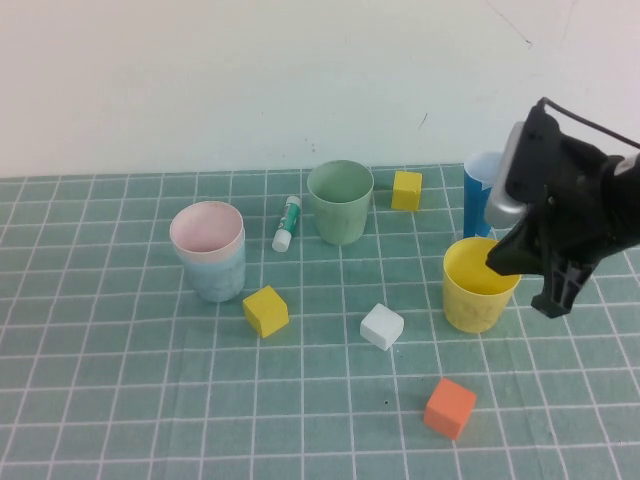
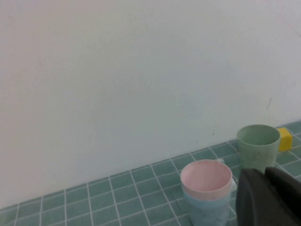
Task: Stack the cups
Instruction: Pick up the yellow cup
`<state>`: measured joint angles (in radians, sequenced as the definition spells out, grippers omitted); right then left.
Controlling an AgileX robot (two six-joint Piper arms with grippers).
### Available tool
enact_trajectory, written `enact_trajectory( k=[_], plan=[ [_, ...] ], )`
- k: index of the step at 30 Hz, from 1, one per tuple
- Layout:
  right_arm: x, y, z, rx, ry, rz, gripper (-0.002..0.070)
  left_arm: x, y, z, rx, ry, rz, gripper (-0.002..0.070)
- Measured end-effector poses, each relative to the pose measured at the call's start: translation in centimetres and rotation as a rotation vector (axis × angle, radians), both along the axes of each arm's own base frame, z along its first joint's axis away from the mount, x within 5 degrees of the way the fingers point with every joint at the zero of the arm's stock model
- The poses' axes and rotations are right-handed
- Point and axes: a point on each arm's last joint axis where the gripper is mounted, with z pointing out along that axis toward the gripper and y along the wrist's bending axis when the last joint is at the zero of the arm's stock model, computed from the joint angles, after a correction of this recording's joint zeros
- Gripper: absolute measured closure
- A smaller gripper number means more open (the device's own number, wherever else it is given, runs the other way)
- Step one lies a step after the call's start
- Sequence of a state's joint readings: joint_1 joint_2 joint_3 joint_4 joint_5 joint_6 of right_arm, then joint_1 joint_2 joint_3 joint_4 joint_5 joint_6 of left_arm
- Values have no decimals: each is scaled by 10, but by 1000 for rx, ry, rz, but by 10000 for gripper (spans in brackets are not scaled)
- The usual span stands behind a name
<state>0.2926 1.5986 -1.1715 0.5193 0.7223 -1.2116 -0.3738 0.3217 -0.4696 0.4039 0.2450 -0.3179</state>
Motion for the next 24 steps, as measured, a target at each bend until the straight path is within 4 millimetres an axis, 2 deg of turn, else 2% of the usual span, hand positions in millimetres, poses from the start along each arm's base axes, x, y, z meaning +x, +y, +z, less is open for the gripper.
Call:
enact_trajectory(
  k=[4,7,13,16,24],
  plan=[
    [21,-2,-4,-98,9,-24,673,-6,2,-11,-50,53,4,674],
    [33,-2,-8,-112,1,-73,627,-6,3,-22,-70,149,21,674],
    [53,0,-24,-78,35,-235,407,-7,7,-44,34,287,55,675],
    [61,0,-36,-76,52,-290,346,-7,7,-47,62,302,56,675],
    [70,2,-64,-86,106,-342,328,-4,3,-56,33,288,25,676]
  ],
)
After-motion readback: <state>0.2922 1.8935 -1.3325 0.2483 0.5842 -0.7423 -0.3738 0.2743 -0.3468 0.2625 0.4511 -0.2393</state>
